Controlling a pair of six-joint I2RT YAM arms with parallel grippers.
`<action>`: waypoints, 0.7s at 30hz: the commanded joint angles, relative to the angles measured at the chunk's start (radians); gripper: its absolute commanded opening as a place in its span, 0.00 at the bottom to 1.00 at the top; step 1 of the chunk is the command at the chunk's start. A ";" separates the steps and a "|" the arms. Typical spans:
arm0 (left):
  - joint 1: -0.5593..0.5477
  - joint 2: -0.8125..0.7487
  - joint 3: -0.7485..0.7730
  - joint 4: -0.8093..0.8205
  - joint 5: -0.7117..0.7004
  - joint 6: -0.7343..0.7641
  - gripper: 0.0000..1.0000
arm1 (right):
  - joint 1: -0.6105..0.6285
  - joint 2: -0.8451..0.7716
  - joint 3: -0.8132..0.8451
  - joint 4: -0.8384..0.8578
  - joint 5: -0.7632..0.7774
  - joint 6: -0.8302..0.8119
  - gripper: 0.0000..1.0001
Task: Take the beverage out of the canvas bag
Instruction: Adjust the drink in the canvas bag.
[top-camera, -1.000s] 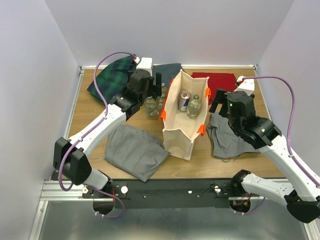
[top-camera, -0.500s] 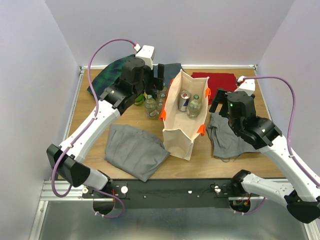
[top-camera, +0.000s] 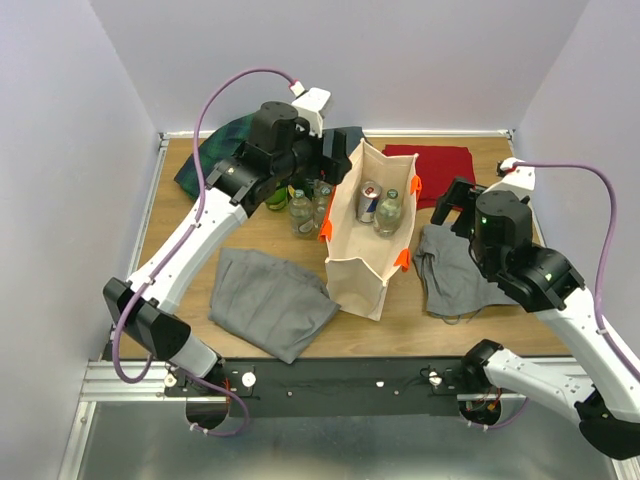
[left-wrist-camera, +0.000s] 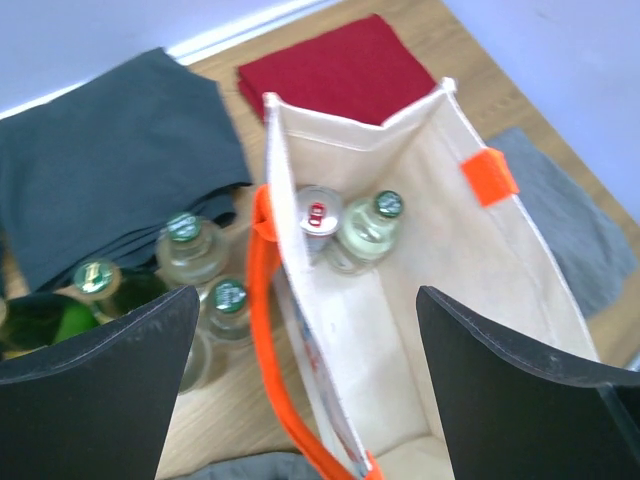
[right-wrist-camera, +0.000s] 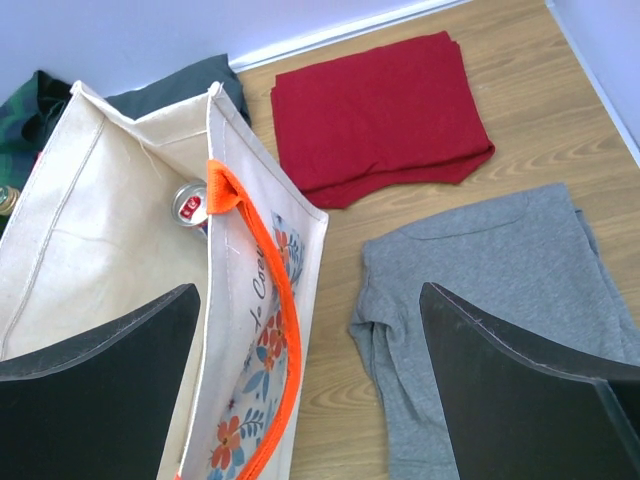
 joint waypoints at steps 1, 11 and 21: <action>-0.009 0.043 0.069 -0.035 0.154 0.014 0.99 | 0.005 0.003 -0.021 -0.018 0.043 0.025 1.00; -0.079 0.212 0.291 -0.155 0.096 0.030 0.99 | 0.005 -0.027 -0.024 0.005 0.054 0.004 1.00; -0.130 0.322 0.377 -0.179 0.059 0.022 0.99 | 0.005 0.019 0.002 -0.076 0.123 0.021 1.00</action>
